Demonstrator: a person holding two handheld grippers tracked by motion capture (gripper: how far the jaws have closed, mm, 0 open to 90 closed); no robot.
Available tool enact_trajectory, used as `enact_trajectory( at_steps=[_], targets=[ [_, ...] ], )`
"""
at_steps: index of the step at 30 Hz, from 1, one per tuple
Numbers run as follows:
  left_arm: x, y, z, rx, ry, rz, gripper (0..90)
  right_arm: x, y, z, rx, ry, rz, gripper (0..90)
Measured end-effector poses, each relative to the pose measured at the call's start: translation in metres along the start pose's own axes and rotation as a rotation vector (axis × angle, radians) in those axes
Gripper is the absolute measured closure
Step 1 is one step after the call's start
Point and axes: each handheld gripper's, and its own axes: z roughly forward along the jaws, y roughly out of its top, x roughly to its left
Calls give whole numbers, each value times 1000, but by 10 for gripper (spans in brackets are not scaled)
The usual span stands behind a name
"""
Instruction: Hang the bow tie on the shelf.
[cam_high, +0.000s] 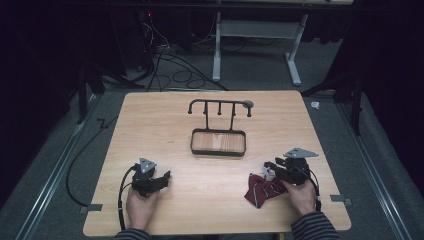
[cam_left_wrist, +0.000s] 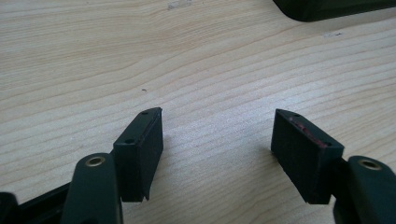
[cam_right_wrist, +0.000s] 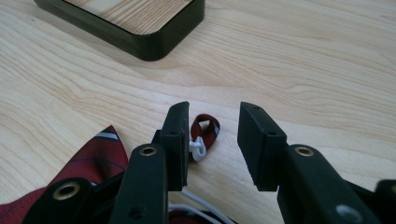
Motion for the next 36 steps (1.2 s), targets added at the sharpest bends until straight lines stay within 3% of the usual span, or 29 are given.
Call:
enact_trajectory(
  at_steps=[14,22,26,36],
  targets=[
    [0,0,0,0,0,0,346,-2,4,21,55,24,26,715],
    [0,0,0,0,-2,-1,346,-1,3,30,92,44,19,827],
    [0,0,0,0,-2,-1,346,0,3,32,101,46,18,872],
    [1,0,0,-3,-2,-3,346,1,4,24,82,65,5,880]
  ],
)
